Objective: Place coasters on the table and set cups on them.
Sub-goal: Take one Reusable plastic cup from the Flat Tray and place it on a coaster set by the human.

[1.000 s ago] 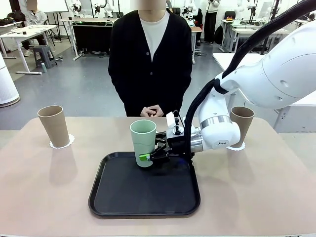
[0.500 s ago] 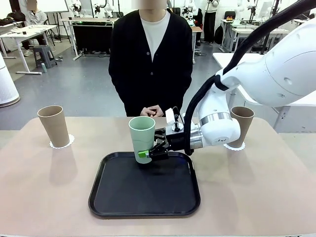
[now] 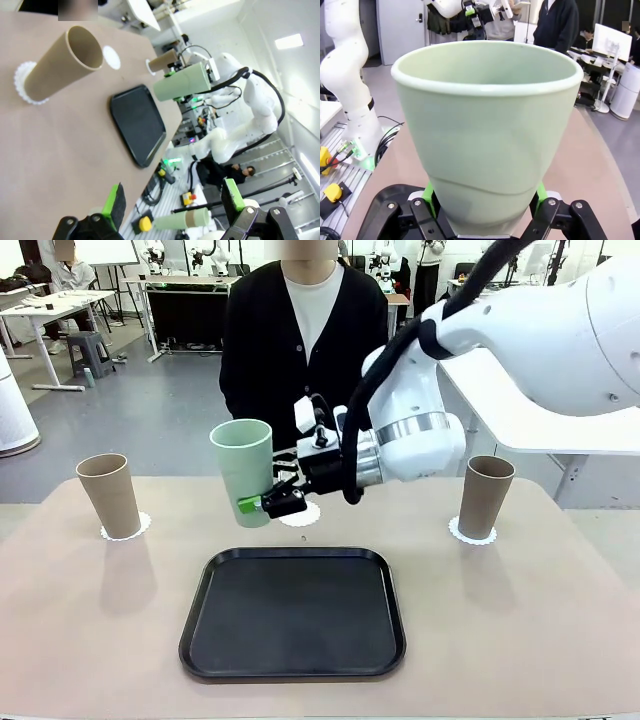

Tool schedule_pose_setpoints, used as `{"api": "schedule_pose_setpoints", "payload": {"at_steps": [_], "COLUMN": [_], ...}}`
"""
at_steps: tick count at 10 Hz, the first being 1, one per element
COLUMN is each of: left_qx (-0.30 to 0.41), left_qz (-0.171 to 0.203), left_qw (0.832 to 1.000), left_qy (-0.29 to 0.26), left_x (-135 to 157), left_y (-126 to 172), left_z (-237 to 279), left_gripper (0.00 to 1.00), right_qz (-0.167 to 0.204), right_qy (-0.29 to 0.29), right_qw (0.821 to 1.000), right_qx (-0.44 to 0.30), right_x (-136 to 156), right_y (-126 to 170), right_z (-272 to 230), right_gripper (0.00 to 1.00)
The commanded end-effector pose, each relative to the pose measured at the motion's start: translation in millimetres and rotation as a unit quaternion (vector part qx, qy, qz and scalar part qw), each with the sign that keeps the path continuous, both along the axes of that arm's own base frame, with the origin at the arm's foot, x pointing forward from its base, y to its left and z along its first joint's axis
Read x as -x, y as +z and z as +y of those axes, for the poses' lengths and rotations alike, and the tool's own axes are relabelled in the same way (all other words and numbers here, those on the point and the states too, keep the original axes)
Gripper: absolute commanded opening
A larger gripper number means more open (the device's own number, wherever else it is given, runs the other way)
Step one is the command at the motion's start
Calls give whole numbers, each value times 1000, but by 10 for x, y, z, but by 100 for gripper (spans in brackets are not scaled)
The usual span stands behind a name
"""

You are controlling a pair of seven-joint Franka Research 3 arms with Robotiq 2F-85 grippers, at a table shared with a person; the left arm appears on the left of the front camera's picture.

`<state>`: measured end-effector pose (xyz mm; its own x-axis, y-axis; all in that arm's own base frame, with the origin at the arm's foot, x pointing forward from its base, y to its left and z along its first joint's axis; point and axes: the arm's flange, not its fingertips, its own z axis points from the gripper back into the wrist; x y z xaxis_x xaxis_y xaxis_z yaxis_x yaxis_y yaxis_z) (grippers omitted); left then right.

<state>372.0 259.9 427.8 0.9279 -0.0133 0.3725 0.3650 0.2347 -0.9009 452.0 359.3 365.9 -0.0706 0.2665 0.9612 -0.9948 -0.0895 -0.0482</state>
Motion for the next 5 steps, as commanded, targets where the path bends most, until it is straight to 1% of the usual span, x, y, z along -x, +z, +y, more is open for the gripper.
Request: {"api": "schedule_pose_setpoints", "payload": {"at_steps": [1,2,3,5], "left_qx": [-1,-1,-1,-1], "left_qz": [-1,-1,-1,-1], "left_qw": [1000,1000,1000,1000], "left_qy": [1,1,1,1], "left_x": [7,7,7,7], "left_y": [16,16,16,16], "left_z": [10,10,10,10], "left_gripper": [100,100,100,100], "right_qz": [14,24,3,3], "right_qy": [8,14,6,6], "right_qw": [1000,999,1000,1000], "right_qx": [22,39,7,7], "right_x": [-72,-53,-10,-10], "right_y": [32,13,56,56], "right_z": [76,57,44,44], "right_gripper": [22,22,22,22]}}
